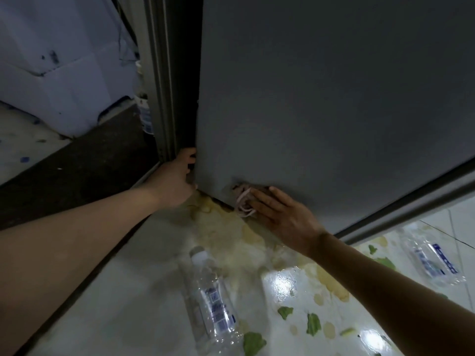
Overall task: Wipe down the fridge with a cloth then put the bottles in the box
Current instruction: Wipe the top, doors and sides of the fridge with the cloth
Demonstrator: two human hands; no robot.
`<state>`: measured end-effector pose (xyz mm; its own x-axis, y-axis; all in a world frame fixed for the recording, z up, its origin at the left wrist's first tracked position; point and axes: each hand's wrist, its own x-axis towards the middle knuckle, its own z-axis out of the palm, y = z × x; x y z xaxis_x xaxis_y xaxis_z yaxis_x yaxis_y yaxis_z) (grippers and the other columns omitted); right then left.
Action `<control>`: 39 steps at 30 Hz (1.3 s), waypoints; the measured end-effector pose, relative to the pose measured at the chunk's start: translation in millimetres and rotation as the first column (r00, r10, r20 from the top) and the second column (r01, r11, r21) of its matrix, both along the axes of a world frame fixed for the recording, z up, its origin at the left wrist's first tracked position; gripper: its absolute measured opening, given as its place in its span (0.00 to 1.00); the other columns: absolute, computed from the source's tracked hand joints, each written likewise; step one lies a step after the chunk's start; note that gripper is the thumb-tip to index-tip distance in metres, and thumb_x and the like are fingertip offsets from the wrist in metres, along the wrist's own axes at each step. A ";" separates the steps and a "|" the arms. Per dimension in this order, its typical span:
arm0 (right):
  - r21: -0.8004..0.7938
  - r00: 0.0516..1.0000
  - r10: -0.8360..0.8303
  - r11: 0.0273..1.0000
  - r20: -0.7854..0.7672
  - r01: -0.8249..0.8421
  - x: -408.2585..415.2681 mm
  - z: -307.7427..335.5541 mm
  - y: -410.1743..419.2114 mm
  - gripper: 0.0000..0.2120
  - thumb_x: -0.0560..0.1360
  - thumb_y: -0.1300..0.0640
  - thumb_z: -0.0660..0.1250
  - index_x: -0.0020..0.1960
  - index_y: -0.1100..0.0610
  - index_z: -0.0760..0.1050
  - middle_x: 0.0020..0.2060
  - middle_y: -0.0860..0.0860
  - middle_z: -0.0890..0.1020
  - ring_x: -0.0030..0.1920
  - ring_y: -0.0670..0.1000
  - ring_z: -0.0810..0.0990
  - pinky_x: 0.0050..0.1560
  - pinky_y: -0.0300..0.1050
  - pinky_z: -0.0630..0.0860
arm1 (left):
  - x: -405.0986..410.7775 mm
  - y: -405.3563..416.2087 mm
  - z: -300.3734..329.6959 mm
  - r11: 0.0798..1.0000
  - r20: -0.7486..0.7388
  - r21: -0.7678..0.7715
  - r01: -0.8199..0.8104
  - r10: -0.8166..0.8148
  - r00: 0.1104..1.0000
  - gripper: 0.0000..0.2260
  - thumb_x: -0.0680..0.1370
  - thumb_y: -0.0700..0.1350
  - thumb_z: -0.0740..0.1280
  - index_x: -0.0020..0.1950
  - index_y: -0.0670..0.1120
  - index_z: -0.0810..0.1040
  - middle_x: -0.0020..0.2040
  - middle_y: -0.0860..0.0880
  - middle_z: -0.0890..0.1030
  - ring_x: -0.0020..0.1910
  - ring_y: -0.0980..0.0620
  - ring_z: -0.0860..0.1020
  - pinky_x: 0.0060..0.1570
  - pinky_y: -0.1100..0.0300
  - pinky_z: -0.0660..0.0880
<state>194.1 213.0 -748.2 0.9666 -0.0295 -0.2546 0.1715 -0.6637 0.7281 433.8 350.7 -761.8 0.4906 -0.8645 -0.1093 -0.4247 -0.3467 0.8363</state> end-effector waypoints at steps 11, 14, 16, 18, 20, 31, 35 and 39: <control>0.048 0.917 0.108 0.989 0.384 -0.137 45.0 3.3 2.8 0.21 0.78 0.57 0.54 0.71 0.55 0.67 0.73 0.52 0.64 0.75 0.57 0.55 0.73 0.60 0.44 | 10.8 3.1 -5.8 1.000 -0.079 0.007 0.003 -0.002 0.997 0.28 0.74 0.36 0.68 0.71 0.49 0.62 0.61 0.54 0.70 0.64 0.53 0.69 0.64 0.59 0.66; 0.017 0.999 0.038 0.999 0.034 -0.039 51.4 -14.1 8.9 0.26 0.81 0.54 0.50 0.78 0.54 0.49 0.77 0.52 0.45 0.73 0.57 0.35 0.68 0.59 0.30 | 14.0 3.5 -5.0 1.000 -0.045 0.027 0.014 -0.013 0.999 0.27 0.75 0.35 0.65 0.71 0.50 0.62 0.63 0.52 0.72 0.63 0.54 0.70 0.60 0.62 0.65; 0.021 0.998 0.058 0.998 0.030 -0.059 57.5 -3.3 10.5 0.25 0.80 0.55 0.49 0.77 0.53 0.54 0.77 0.51 0.51 0.75 0.55 0.41 0.70 0.61 0.29 | 18.6 4.3 -2.7 0.998 -0.028 0.051 0.023 -0.022 0.999 0.27 0.75 0.36 0.65 0.71 0.51 0.62 0.64 0.51 0.72 0.64 0.54 0.70 0.59 0.63 0.65; 0.040 0.973 0.106 0.992 0.204 -0.117 65.3 14.3 10.6 0.23 0.77 0.55 0.50 0.70 0.53 0.69 0.72 0.50 0.66 0.74 0.54 0.60 0.73 0.58 0.38 | 23.3 4.3 -0.7 0.997 -0.021 0.058 0.048 -0.047 0.999 0.26 0.75 0.38 0.65 0.70 0.54 0.64 0.63 0.53 0.72 0.63 0.55 0.71 0.58 0.63 0.65; 0.112 0.931 0.116 0.980 0.347 -0.164 78.1 27.5 9.4 0.22 0.75 0.56 0.52 0.65 0.56 0.75 0.69 0.52 0.71 0.72 0.55 0.64 0.73 0.57 0.40 | 26.2 5.5 -0.7 0.996 -0.036 0.061 0.062 -0.060 0.998 0.24 0.75 0.39 0.65 0.68 0.56 0.64 0.62 0.54 0.72 0.61 0.58 0.70 0.57 0.65 0.65; 0.067 0.997 0.060 0.996 -0.053 -0.056 107.1 0.5 24.0 0.24 0.80 0.56 0.51 0.76 0.53 0.58 0.77 0.53 0.53 0.76 0.58 0.44 0.66 0.60 0.24 | 42.3 25.6 -7.1 0.989 0.022 0.131 -0.070 0.068 0.997 0.20 0.76 0.40 0.64 0.68 0.49 0.67 0.64 0.49 0.74 0.62 0.51 0.73 0.65 0.55 0.69; 0.141 0.915 0.135 0.969 0.380 -0.202 117.3 40.6 20.8 0.20 0.75 0.58 0.56 0.64 0.59 0.75 0.69 0.56 0.70 0.74 0.57 0.59 0.74 0.58 0.36 | 49.2 27.9 -7.0 0.990 0.015 0.122 -0.072 0.070 0.997 0.20 0.77 0.41 0.64 0.68 0.47 0.67 0.64 0.47 0.75 0.62 0.49 0.74 0.64 0.55 0.69; 0.064 0.833 0.199 0.961 0.517 -0.270 135.0 50.6 17.9 0.19 0.79 0.60 0.51 0.65 0.61 0.75 0.68 0.57 0.73 0.71 0.61 0.65 0.73 0.62 0.47 | 50.1 26.4 -18.5 0.985 0.020 0.135 -0.104 0.103 0.995 0.22 0.76 0.36 0.63 0.69 0.46 0.66 0.65 0.46 0.74 0.63 0.50 0.73 0.60 0.62 0.68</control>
<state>329.2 230.9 -697.5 0.9359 0.2134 0.2802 -0.0304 -0.7436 0.6679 484.0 377.1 -780.3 0.5788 -0.7866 -0.2150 -0.3910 -0.4990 0.7733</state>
